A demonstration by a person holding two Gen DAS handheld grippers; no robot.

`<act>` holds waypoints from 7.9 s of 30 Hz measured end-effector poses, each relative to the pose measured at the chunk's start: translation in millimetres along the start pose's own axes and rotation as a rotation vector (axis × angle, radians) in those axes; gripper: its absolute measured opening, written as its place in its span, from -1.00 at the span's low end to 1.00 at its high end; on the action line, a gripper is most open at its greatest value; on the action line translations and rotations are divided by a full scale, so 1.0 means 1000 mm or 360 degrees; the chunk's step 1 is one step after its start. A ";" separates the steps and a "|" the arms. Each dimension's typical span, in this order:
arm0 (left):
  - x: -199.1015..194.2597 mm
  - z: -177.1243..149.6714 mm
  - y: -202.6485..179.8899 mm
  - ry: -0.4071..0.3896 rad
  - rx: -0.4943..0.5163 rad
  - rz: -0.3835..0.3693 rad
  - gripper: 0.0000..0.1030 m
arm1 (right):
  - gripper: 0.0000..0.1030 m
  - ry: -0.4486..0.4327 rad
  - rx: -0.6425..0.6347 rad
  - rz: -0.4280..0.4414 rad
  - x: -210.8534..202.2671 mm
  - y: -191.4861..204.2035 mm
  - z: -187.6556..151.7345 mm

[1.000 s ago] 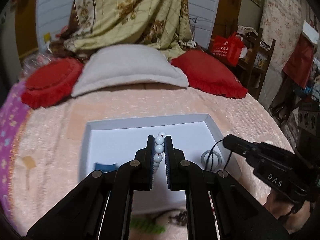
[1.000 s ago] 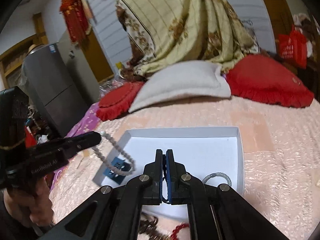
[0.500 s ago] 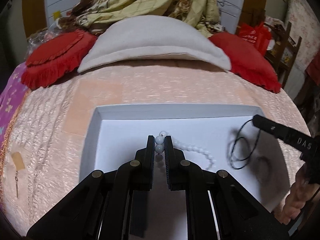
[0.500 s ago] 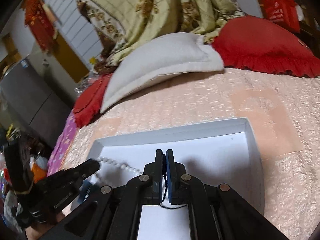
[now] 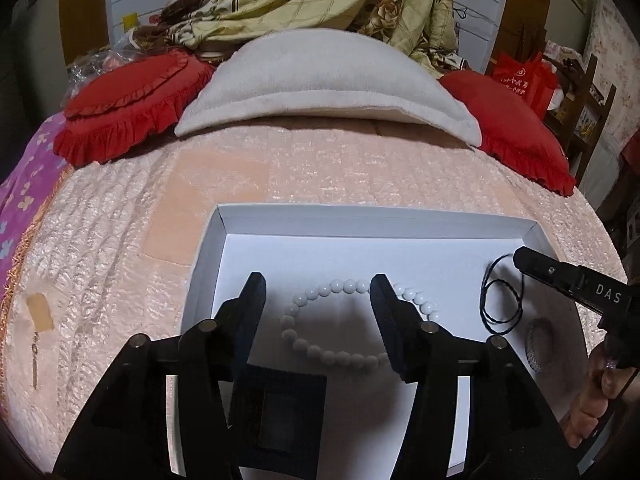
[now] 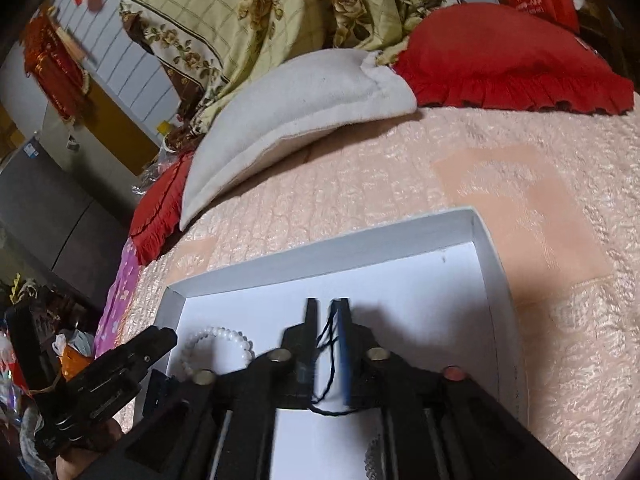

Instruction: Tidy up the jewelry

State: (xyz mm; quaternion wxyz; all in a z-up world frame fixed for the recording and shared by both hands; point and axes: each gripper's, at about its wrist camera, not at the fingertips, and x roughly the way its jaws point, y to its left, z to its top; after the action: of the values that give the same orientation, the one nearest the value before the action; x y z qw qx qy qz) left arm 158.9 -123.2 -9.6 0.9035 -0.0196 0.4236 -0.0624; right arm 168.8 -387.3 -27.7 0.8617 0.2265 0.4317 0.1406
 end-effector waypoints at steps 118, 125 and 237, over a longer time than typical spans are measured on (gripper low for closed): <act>-0.064 -0.134 -0.016 0.0174 0.0403 -0.0332 -0.86 | -0.94 0.0143 -0.0822 0.0180 -0.088 0.083 -0.164; -0.092 -0.120 -0.008 0.0089 0.0338 -0.0364 -0.86 | -0.94 0.0000 -0.0787 0.0290 -0.118 0.084 -0.153; -0.030 -0.068 -0.033 0.0115 0.0161 -0.0176 -0.55 | -0.92 0.0039 -0.0126 -0.0077 -0.036 0.024 -0.084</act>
State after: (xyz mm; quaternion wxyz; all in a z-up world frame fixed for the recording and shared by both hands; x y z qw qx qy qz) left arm 84.4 -151.1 -27.1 0.8826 0.0049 0.4506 -0.1341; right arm 78.8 -359.7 -34.6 0.8678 0.1800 0.4416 0.1397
